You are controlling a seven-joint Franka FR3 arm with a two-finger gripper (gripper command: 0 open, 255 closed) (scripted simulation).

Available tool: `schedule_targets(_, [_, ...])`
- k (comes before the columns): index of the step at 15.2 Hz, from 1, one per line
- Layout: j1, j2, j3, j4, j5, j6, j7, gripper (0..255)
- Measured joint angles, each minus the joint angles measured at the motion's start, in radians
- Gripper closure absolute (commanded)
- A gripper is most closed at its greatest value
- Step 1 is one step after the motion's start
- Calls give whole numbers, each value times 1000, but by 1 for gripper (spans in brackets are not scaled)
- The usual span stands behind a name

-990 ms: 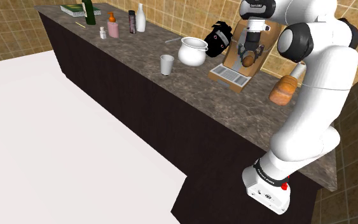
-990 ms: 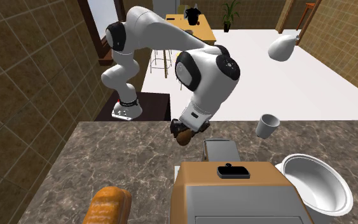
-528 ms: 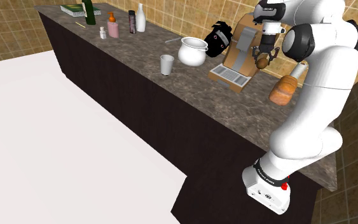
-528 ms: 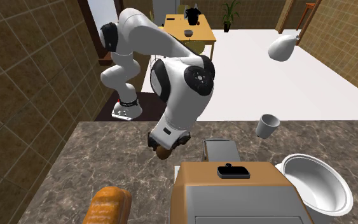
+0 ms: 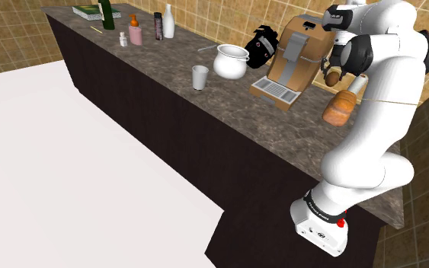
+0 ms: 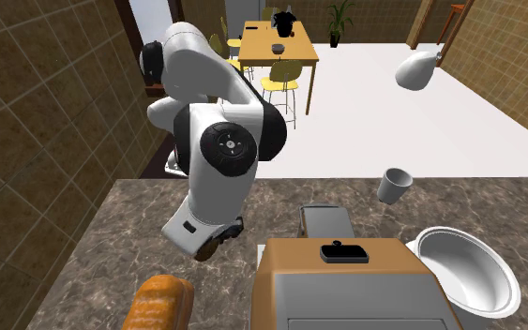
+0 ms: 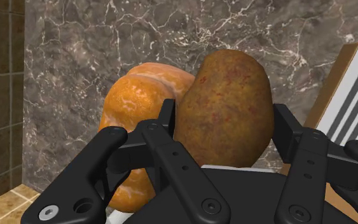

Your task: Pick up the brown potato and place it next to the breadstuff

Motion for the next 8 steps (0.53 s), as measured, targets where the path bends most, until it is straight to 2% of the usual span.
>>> schedule_targets(2, [-17, 11, -4, 6, 2, 8, -19, 255])
schedule_targets(8, [-13, 11, -2, -71, 3, 84, -13, 255])
